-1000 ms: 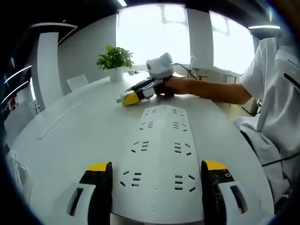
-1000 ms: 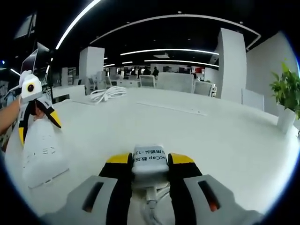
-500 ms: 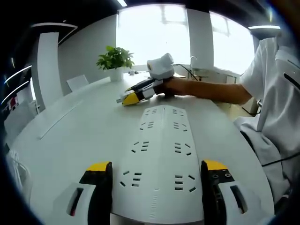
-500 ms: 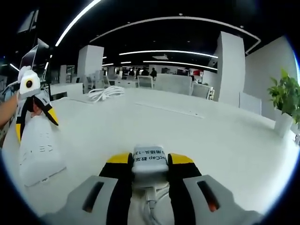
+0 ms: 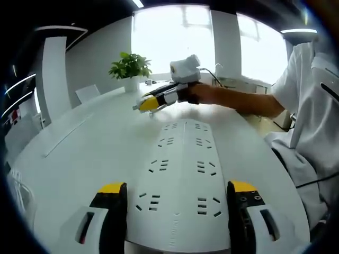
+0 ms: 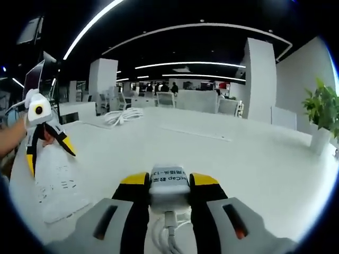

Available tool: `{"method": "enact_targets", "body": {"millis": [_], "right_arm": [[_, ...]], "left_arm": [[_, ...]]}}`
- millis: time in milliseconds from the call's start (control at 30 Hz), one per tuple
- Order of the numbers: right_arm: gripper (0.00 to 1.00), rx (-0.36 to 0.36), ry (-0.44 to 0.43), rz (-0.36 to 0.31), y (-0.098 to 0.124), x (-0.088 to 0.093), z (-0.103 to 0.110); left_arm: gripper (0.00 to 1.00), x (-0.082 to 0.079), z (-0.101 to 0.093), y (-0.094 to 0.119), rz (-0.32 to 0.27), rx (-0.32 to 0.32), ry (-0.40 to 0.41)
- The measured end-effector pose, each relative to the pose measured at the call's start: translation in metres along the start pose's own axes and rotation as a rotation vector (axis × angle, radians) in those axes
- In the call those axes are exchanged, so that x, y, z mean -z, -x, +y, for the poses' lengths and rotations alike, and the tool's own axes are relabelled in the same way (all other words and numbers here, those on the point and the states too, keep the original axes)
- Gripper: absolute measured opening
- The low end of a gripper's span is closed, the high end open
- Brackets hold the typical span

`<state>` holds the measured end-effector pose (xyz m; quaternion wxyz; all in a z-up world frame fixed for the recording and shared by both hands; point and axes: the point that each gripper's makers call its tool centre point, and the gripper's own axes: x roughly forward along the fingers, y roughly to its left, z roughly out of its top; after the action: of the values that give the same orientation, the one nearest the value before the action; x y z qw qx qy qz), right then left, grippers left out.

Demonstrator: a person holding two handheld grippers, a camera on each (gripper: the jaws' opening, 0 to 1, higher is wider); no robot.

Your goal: Straighten the power strip on the desk, plug the charger into it

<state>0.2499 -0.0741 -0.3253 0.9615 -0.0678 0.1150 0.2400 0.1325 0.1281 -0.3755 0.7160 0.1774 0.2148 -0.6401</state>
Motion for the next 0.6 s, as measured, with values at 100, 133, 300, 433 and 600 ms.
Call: {"method": "enact_targets", "body": {"millis": [100,133,300,433,600], "right_arm": [[0.29,-0.023,-0.046,0.008,0.005,-0.007,0.006],[0.29,-0.031,-0.06,0.012,0.007,-0.009,0.007],[0.29,-0.06,-0.097,0.022,0.015,-0.019,0.02],[0.29,-0.082,-0.096,0.036,0.022,-0.026,0.027],[0.29,-0.112,-0.119,0.067,0.032,-0.033,0.039]], "left_arm": [[0.78,0.0,0.0,0.0,0.0,0.0,0.0],[0.78,0.0,0.0,0.0,0.0,0.0,0.0],[0.78,0.0,0.001,0.0,-0.001,-0.001,0.001],[0.78,0.0,0.0,0.0,-0.003,-0.002,0.002],[0.78,0.0,0.0,0.0,-0.005,-0.004,0.003]]}}
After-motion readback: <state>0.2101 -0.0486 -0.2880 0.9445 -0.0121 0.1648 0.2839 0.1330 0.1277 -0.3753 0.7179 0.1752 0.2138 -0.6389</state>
